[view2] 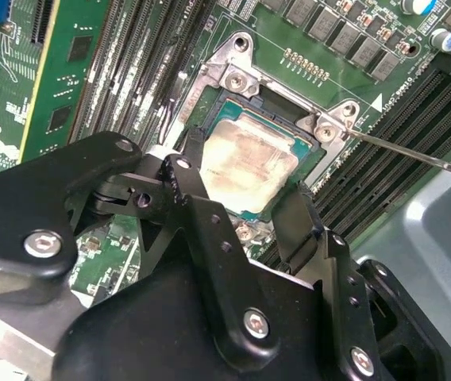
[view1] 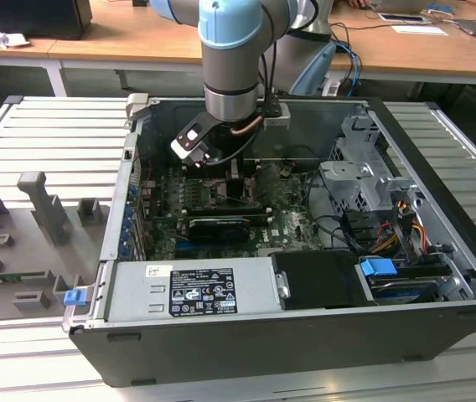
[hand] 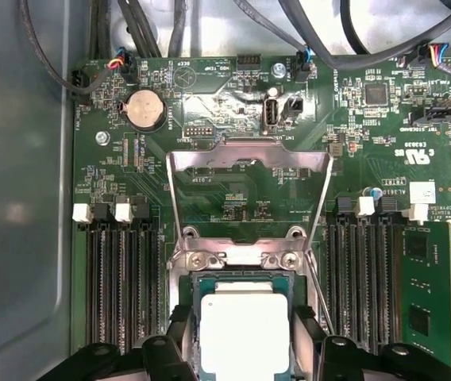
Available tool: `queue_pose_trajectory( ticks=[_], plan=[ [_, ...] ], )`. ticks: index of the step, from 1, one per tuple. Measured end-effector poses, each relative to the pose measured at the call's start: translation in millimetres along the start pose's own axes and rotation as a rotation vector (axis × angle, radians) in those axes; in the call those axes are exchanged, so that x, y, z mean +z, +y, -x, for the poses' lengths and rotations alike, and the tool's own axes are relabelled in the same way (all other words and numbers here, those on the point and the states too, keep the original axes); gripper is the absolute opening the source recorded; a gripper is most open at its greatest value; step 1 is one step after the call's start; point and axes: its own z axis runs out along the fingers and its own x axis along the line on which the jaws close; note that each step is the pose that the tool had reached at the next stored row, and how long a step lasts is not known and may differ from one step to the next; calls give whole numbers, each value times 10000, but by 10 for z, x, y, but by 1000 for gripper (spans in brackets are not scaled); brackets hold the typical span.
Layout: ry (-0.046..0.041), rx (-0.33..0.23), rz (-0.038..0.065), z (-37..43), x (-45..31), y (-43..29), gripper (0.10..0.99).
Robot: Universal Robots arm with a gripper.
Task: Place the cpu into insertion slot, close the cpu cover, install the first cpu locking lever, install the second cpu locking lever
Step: 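Place the cpu into insertion slot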
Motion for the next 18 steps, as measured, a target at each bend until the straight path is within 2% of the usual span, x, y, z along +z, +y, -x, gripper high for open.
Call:
queue_pose_trajectory(
  ticks=[6,10,11,12,14,18],
  plan=[
    [0,-1,0,-1,-71,5,600],
    [-14,-1,-6,-3,-103,11,349],
    [-17,-1,-6,-2,-109,12,227],
    [-18,-2,-6,-3,-112,12,227],
    [-18,-1,-7,-3,-125,13,106],
    [-19,-2,-7,-3,-137,14,106]
  ],
)
